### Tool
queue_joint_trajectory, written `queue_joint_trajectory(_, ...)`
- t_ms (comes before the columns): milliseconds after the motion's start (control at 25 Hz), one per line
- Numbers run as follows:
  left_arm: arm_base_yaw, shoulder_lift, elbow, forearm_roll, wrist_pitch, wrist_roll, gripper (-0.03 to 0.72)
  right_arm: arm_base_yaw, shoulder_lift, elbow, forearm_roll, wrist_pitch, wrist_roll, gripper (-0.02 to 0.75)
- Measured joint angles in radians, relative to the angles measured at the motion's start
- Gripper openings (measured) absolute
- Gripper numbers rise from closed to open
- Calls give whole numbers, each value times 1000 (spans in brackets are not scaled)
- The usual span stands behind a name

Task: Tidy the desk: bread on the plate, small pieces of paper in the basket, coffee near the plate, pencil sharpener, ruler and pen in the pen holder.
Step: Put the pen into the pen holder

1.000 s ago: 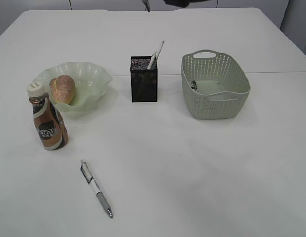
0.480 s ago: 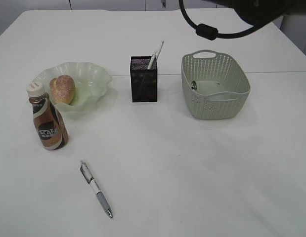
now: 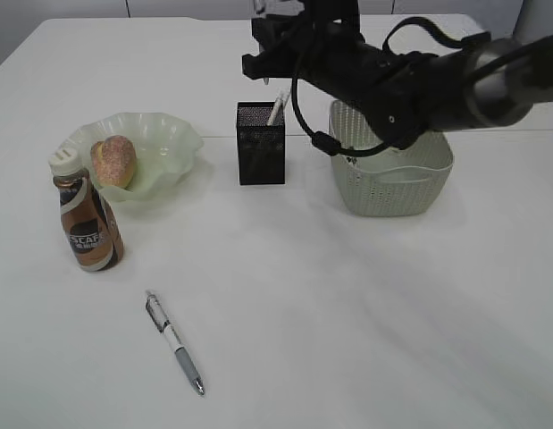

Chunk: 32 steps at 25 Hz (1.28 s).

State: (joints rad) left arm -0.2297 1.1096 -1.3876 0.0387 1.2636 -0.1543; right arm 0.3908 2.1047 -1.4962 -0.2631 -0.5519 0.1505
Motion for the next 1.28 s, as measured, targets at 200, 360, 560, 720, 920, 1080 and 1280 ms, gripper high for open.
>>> queue_joint_trajectory(200,0,0,0,-6,0,0,290,-13,80,-48,47,-15,0,94)
queue_joint_trajectory(360,0,0,0,-6,0,0,290,-16,118,-104,56,2,24,94)
queue_joint_trajectory(560,0,0,0,-8,0,0,290,-18,150,-169,60,43,33,94)
queue_joint_trajectory(720,0,0,0,-8,0,0,290,-18,182,-195,62,55,42,94)
queue_joint_trajectory(920,0,9,0,-8,0,0,290,-18,212,-212,62,66,44,94)
queue_joint_trajectory(1080,0,33,0,-8,0,0,290,-18,233,-234,62,66,49,94)
queue_joint_trajectory(1280,0,56,0,-8,0,0,290,-18,258,-236,62,71,59,94)
